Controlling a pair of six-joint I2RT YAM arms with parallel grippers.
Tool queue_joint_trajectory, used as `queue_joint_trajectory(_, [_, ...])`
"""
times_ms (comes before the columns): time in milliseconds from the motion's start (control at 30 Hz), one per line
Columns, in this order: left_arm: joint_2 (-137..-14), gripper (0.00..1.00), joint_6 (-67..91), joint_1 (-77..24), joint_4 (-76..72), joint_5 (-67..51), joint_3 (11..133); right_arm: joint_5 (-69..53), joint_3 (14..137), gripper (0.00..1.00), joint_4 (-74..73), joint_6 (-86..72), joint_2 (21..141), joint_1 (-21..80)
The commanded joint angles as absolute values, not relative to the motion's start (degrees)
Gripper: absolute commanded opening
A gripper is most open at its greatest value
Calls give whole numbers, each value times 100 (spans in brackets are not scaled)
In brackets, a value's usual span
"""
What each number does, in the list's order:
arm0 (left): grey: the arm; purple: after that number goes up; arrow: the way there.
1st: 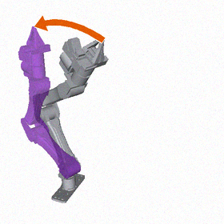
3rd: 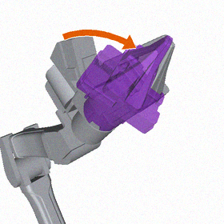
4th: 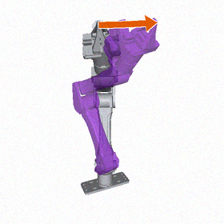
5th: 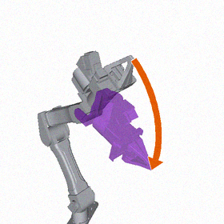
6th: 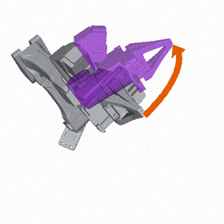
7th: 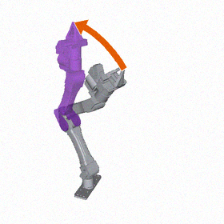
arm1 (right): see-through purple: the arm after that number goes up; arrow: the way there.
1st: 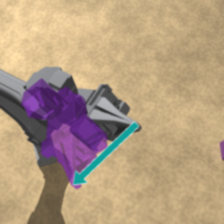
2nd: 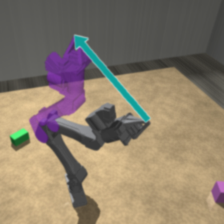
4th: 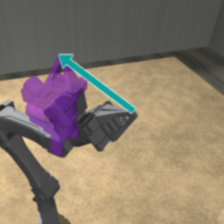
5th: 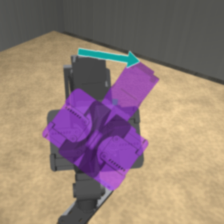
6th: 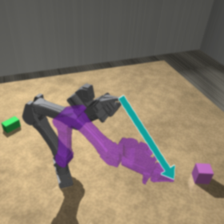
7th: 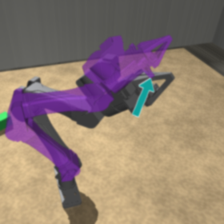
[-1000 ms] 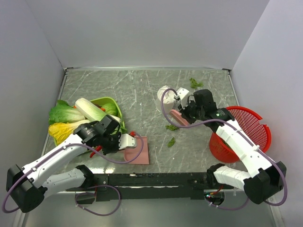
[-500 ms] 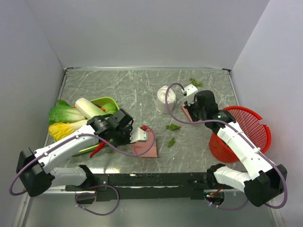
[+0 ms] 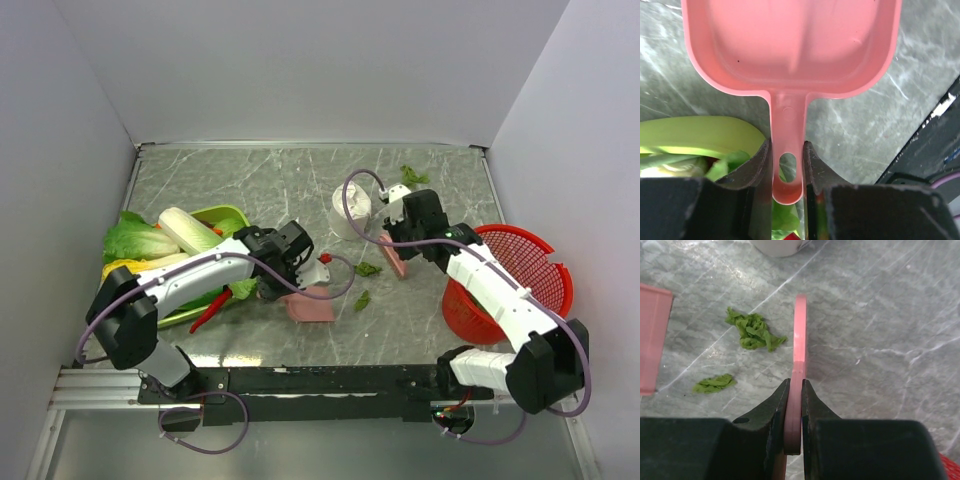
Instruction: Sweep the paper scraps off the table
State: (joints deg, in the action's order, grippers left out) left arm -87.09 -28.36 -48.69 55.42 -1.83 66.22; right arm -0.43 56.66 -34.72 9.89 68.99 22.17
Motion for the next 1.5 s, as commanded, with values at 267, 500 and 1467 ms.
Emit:
queue_joint_trajectory(267, [-9114, 1, -2540, -4896, 5388, -79, 6952, -1427, 6020, 0, -3094, 168, 7532, 2241])
queue_joint_trajectory(500, [-9290, 1, -2373, -4896, 4957, -44, 6944, -4332, 6187, 0, -2637, -878, 7620, 2224])
queue_joint_trajectory(1467, [-8631, 1, -3647, -4825, 5871, -70, 6512, -166, 5775, 0, -4763, -474, 6398, 2057])
